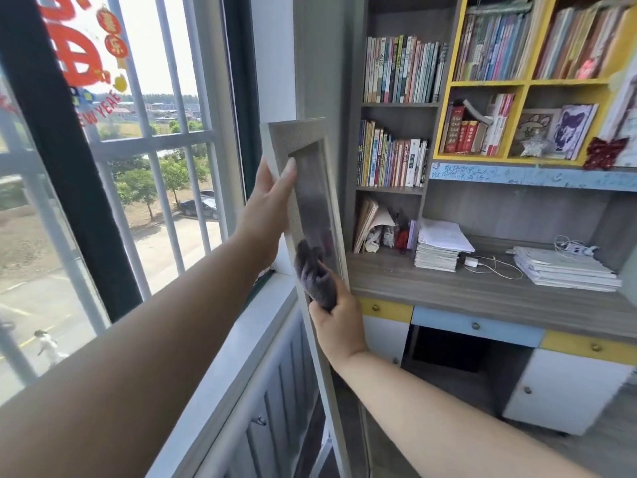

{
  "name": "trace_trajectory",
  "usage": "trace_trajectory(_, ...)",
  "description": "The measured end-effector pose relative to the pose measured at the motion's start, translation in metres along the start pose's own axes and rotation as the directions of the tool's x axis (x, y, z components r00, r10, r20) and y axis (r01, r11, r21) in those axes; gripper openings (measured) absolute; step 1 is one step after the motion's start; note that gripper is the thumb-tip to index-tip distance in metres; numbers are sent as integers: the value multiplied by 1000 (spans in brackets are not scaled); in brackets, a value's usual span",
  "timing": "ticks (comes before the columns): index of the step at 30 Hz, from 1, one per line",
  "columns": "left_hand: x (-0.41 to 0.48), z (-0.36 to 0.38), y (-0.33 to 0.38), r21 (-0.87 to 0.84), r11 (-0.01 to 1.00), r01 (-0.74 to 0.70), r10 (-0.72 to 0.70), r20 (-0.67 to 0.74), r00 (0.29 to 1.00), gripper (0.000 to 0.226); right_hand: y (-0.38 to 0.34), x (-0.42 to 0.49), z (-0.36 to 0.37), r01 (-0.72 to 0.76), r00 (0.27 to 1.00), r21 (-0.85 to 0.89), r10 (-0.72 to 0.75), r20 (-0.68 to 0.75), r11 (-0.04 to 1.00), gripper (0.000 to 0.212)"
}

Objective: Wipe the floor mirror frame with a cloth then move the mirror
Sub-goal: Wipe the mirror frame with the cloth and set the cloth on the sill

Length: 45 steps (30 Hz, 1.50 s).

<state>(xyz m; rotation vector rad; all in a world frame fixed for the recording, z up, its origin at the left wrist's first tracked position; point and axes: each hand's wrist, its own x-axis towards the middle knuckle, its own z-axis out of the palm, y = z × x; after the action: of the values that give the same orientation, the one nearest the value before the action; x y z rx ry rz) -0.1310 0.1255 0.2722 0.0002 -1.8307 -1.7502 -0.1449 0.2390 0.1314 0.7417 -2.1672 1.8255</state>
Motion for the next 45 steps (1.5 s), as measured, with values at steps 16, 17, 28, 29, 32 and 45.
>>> trace_trajectory(16,5,8,-41,279,924,-261,306,-133,943,48,-130,82,13,201,966,394,-115,-232,897,31)
trace_trajectory(17,6,7,-43,297,913,-279,325,-121,938,48,-127,82,14,205,970,430,-124,-209,879,33)
trace_trajectory(28,0,7,-25,493,846,-203,313,-151,938,48,-115,141,9,177,983,507,-126,-134,843,28)
trace_trajectory(29,0,7,-25,500,841,-205,322,-160,933,49,-113,150,10,151,987,498,-98,-130,854,30)
trace_trajectory(32,0,6,-26,497,840,-219,340,-167,925,47,-104,175,12,77,993,506,-21,-114,859,31)
trace_trajectory(45,7,21,-5,470,883,-3,204,-377,903,22,-72,169,27,252,967,588,-230,-114,769,35)
